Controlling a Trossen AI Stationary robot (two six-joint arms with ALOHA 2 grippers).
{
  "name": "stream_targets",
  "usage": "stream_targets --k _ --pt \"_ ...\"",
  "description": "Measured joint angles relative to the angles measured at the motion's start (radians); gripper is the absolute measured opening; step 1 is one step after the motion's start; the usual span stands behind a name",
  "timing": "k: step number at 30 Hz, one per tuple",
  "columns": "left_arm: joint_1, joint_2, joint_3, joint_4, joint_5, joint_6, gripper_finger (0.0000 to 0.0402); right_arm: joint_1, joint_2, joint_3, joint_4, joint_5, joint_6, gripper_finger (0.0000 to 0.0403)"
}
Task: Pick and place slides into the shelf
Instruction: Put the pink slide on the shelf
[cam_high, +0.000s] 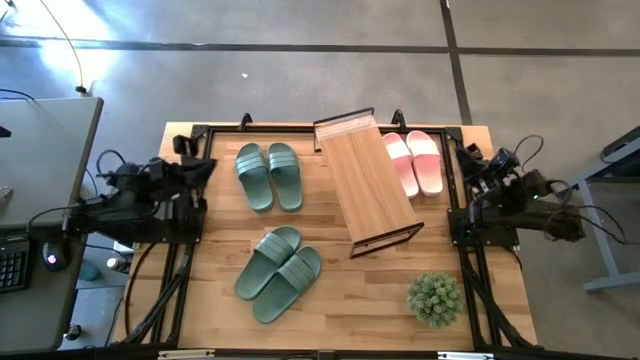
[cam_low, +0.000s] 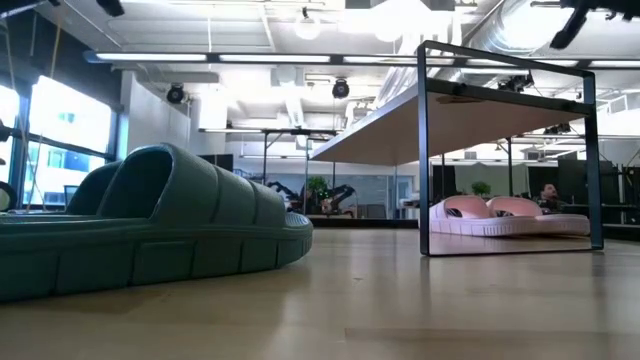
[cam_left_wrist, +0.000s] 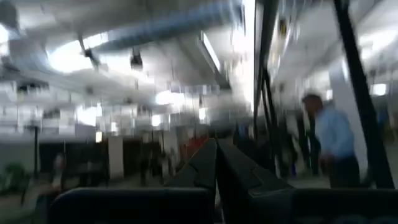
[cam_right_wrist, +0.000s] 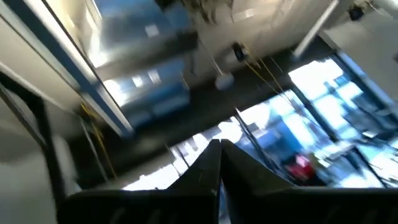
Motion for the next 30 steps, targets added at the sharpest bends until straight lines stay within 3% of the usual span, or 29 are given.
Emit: stream_targets --k 6,13,18,21,30 --pt "0.001 0.213 0.213 -0.329 0.011 0.025 0.0001 0.0 0.212 0.443 -0.688 0.121 -0.111 0.0" --pt "0.001 0.422 0.363 -0.45 0.141 0.102 0.0001 0.0 0.618 0.925 -1.353 0.197 -0.166 0.0" --pt "0.013 0.475 0.395 -0.531 0.154 0.094 0.0001 0.0 0.863 1.145 -1.8 0.31 -0.148 0.0" --pt "0.051 0.488 0.395 -0.598 0.18 0.059 0.0001 0.0 0.963 1.197 -1.913 0.35 -0.162 0.0004" --pt "0.146 0.572 0.395 -0.707 0.217 0.083 0.0001 -0.094 1.059 1.086 -1.861 0.376 -0.253 0.0076"
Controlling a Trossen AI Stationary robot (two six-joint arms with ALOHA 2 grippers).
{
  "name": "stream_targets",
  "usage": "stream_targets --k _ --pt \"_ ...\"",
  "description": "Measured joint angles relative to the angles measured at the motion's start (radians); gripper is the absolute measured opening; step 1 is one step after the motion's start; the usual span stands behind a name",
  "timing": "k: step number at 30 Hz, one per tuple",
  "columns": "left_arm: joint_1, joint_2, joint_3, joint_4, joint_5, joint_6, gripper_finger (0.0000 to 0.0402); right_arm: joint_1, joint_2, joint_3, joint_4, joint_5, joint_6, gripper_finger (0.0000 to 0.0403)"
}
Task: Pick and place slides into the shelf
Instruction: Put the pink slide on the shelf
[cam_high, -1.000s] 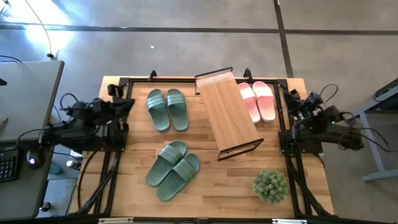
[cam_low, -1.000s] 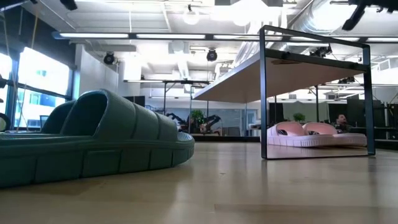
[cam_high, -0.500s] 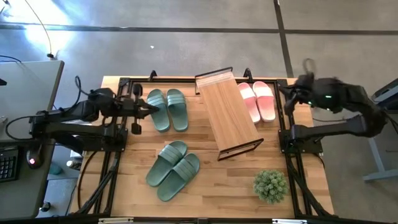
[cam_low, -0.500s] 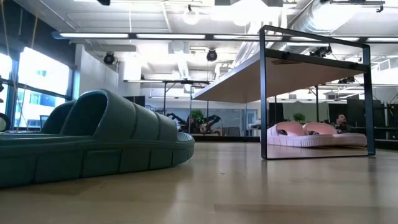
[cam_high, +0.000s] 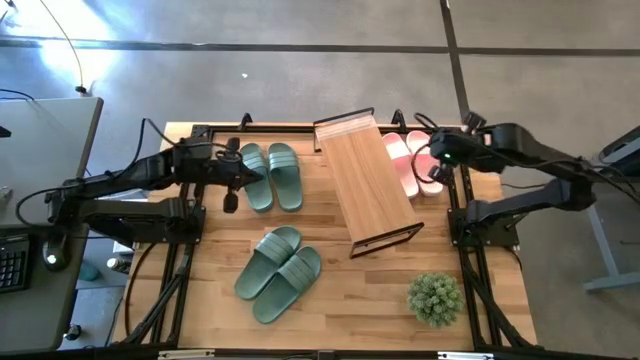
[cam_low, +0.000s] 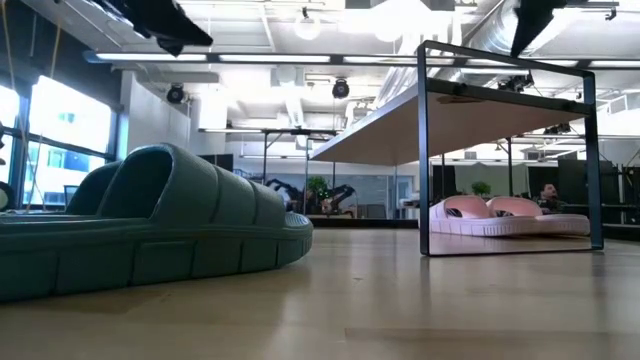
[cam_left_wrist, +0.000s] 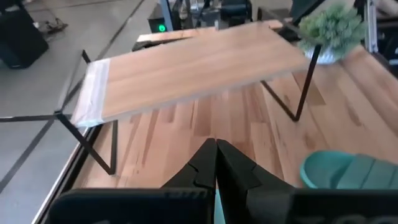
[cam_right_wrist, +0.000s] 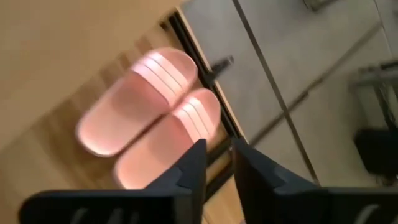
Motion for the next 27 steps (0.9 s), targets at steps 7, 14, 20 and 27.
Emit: stream_targets --k 7,14,20,27 --pt "0.048 0.085 0.0 0.012 0.084 0.064 0.0001 -0.204 0.046 -0.202 0.242 -0.244 -0.1 0.0117" --pt "0.078 0.158 0.0 0.013 0.162 0.089 0.0001 -0.452 0.185 -0.308 0.311 -0.32 -0.174 0.0117" --pt "0.077 0.192 0.0 0.013 0.168 0.091 0.0001 -0.524 0.297 -0.366 0.399 -0.367 -0.196 0.0117" --pt "0.077 0.195 0.0 0.014 0.168 0.091 0.0001 -0.529 0.339 -0.412 0.478 -0.242 -0.201 0.0117"
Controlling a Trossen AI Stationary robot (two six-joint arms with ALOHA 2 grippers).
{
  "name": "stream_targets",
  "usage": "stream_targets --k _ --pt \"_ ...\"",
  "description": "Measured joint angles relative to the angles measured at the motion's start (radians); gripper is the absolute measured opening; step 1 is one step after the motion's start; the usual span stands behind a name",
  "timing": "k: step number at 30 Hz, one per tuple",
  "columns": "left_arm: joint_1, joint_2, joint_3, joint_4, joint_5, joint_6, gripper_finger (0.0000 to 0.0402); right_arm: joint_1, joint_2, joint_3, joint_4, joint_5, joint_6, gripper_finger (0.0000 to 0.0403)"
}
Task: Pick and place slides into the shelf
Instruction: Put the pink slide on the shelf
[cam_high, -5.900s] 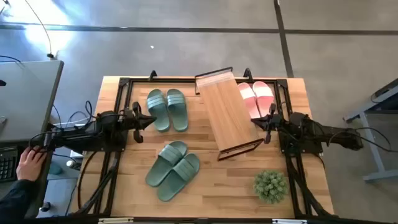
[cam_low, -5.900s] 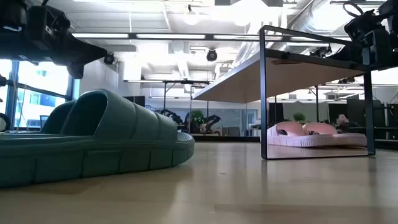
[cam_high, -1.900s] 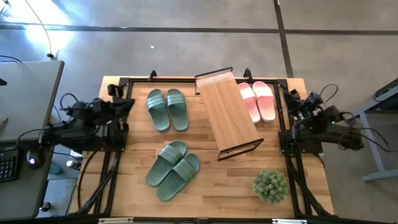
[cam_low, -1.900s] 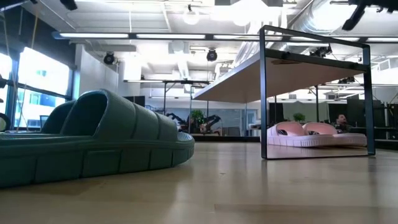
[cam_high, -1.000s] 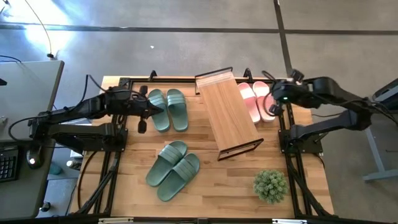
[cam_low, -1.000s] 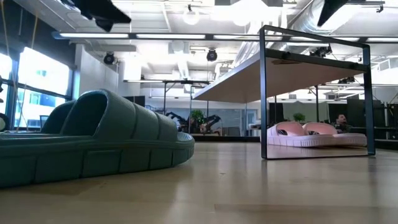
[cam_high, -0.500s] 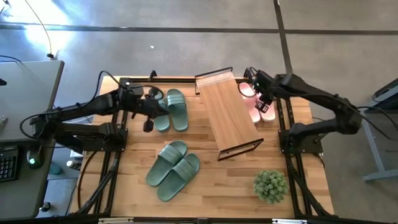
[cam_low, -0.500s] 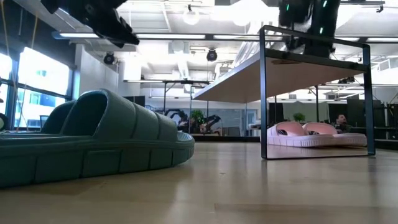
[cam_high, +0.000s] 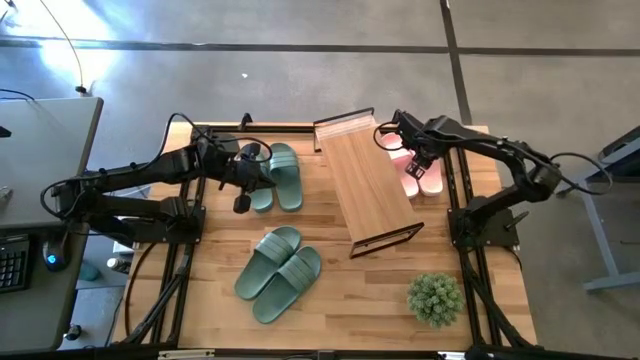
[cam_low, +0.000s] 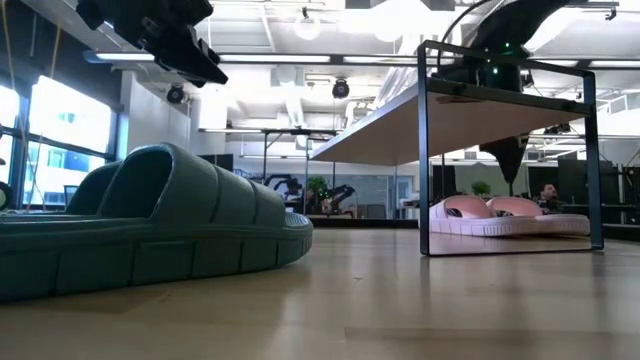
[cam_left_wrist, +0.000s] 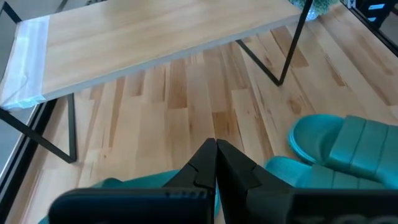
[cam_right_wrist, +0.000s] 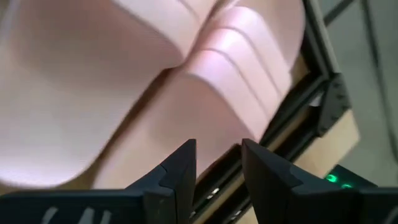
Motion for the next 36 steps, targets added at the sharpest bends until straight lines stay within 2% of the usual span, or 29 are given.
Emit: stream_targets --k 4,13,15,20,25,30,36 --pt "0.0 0.0 0.0 0.0 -0.008 0.0 0.0001 0.0 0.0 -0.022 0.045 0.07 -0.024 0.0117" --pt "0.0 0.0 0.0 0.0 -0.018 0.011 0.0001 0.0 0.0 -0.094 0.103 0.017 -0.086 0.013" --pt "0.0 0.0 0.0 0.0 -0.019 0.011 0.0001 0.0 0.0 -0.118 0.122 0.057 -0.086 0.014" --pt "0.0 0.0 0.0 0.0 -0.038 0.012 0.0001 0.0 0.0 -0.166 0.183 0.234 -0.082 0.0159" --pt "0.0 0.0 0.0 0.0 -0.039 0.011 0.0001 0.001 0.0 -0.191 0.229 0.188 -0.086 0.017" --pt "0.0 0.0 0.0 0.0 -0.039 0.008 0.0001 0.001 0.0 -0.228 0.309 0.19 -0.086 0.0172" --pt "0.0 0.0 0.0 0.0 -0.039 0.008 0.0001 0.0 0.0 -0.242 0.367 0.245 -0.086 0.0172"
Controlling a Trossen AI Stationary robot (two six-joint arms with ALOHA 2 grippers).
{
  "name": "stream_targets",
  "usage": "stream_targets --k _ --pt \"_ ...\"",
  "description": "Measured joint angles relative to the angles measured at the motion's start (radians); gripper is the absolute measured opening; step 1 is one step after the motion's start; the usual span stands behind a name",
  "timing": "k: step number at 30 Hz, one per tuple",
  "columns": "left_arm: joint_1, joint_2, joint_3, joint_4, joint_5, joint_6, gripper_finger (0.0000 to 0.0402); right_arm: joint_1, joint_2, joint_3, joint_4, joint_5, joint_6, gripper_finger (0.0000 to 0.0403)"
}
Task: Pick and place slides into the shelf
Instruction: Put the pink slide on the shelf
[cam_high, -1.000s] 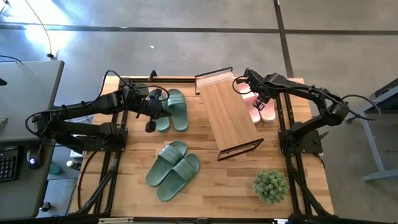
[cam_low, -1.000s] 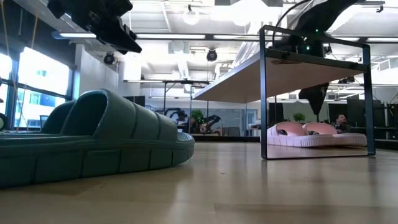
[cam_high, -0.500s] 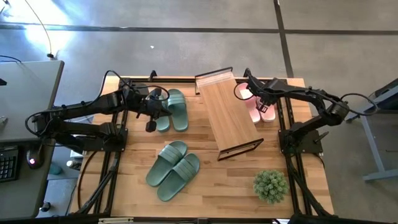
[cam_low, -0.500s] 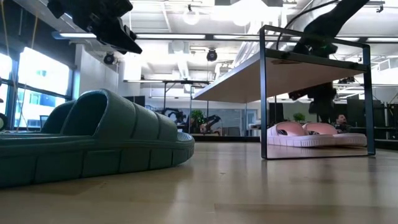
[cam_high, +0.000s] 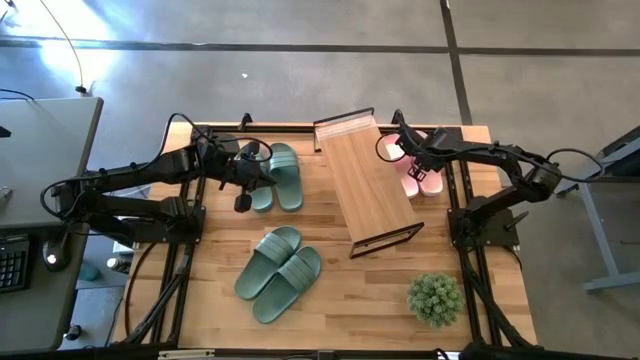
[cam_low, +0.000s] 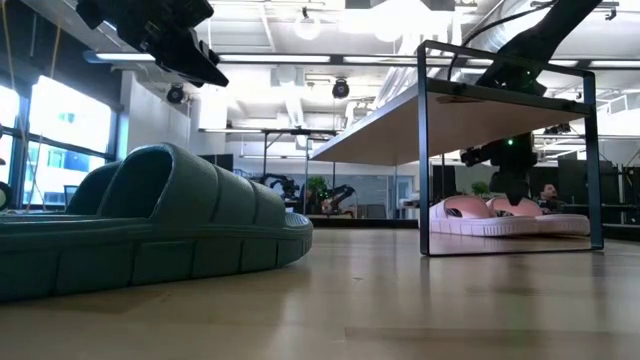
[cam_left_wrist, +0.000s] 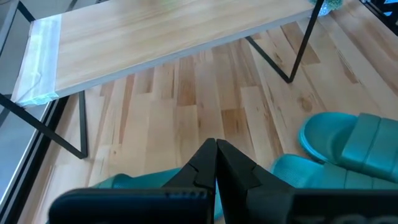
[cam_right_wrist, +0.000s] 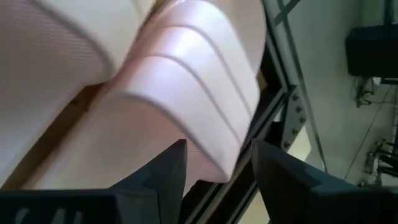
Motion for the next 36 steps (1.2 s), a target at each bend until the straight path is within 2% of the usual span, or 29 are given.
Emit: stream_targets --k 13,17,27,31,36 --pt "0.0 0.0 0.0 0.0 0.0 0.0 0.0001 -0.008 0.0 0.0 0.032 -0.02 -0.036 0.0172" --pt "0.0 0.0 0.0 0.0 0.0 0.0 0.0001 -0.037 0.012 0.0 0.033 -0.056 -0.034 0.0172" --pt "0.0 0.0 0.0 0.0 0.0 0.0 0.0001 -0.061 0.074 0.0 0.042 -0.009 0.01 0.017" --pt "0.0 0.0 0.0 0.0 0.0 0.0 0.0001 -0.061 0.074 0.0 0.043 0.005 0.035 0.0147" --pt "0.0 0.0 0.0 0.0 0.0 0.0 0.0001 -0.061 0.074 0.0 0.043 0.001 0.034 0.0081"
